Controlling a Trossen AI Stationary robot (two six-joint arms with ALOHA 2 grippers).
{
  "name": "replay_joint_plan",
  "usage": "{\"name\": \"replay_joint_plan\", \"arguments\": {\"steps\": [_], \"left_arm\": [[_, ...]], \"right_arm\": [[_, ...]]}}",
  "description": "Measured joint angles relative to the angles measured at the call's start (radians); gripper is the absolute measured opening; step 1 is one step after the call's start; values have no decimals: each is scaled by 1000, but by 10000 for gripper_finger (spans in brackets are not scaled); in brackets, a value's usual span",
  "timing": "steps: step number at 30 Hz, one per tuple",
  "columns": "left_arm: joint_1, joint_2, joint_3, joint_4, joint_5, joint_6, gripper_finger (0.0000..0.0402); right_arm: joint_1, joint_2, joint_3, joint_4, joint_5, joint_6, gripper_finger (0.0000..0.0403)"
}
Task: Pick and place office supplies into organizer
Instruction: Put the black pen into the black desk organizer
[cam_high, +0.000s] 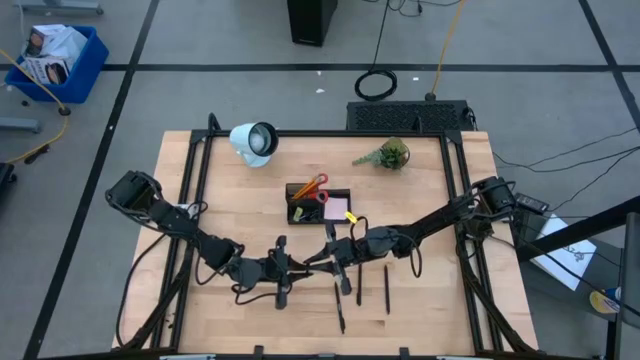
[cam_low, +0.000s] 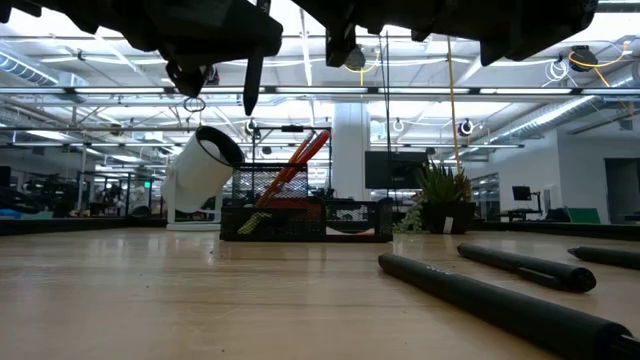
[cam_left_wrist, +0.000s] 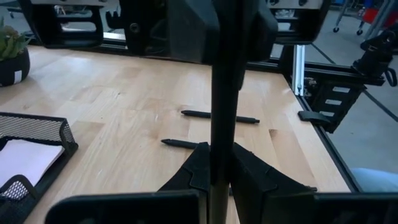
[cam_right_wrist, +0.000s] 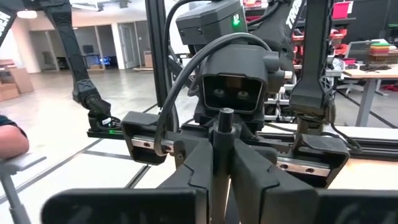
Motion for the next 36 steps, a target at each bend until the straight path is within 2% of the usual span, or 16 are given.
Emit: {"name": "replay_joint_plan", "arguments": {"steps": [7, 15, 19, 25, 27, 31, 36], "left_arm": [[9, -8, -2, 8, 55, 72, 36], [22, -12, -2, -5, 56, -113, 48], [26, -12, -2, -23, 56, -91, 93], [29, -20, -1, -91, 55, -35, 194], [30, -56, -1, -183, 48, 17, 221], [28, -146, -15, -311, 24, -12, 261], [-22, -304, -111, -269, -29, 50, 290]], "right_arm": [[1, 0, 0, 2, 23, -4, 47], [-1, -1, 0, -1, 27, -2, 33], [-2, 0, 0, -7, 38, -9, 41], [-1, 0, 0, -19, 86, -43, 37], [-2, 0, 0, -27, 90, -55, 36], [-2, 0, 0, -15, 117, -56, 38], [-10, 0, -1, 10, 245, -125, 37]]}}
